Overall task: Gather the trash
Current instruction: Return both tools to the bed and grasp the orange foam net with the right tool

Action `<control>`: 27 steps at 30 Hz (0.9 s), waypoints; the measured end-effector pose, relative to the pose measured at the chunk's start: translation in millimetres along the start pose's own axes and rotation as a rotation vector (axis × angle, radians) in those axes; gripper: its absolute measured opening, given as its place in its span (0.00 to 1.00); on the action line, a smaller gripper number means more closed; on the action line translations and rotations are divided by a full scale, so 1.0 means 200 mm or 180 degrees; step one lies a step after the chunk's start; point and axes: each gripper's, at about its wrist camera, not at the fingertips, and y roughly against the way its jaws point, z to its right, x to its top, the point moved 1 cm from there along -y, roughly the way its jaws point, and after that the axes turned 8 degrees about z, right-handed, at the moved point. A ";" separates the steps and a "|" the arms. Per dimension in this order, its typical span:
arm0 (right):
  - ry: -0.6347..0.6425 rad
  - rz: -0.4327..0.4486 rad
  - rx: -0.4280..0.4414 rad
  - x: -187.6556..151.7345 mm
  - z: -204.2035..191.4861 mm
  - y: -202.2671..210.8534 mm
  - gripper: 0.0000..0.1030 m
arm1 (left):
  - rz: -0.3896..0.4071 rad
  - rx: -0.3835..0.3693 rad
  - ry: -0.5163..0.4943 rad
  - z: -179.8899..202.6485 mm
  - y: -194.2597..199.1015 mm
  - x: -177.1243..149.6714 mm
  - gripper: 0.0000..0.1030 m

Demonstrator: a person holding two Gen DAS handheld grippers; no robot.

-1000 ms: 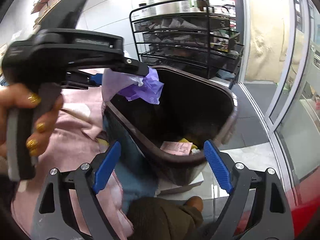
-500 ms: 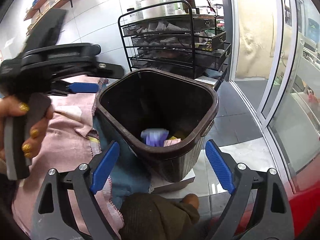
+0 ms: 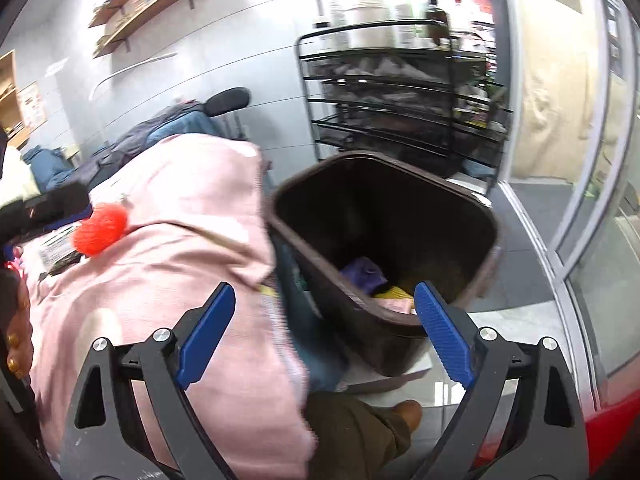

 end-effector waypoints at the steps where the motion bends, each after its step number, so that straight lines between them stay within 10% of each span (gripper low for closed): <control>1: 0.0019 0.0003 0.0071 0.01 -0.04 -0.01 0.87 | 0.0019 0.0094 0.0016 -0.05 0.04 -0.02 0.93; 17: 0.0412 -0.0233 0.1248 0.15 -0.74 -0.17 0.87 | 0.0253 0.1375 0.0487 -0.73 0.54 -0.14 0.93; 27: 0.0668 -0.0428 0.1459 0.19 -1.09 -0.33 0.83 | -0.0068 0.1335 0.0668 -1.02 0.46 -0.17 0.93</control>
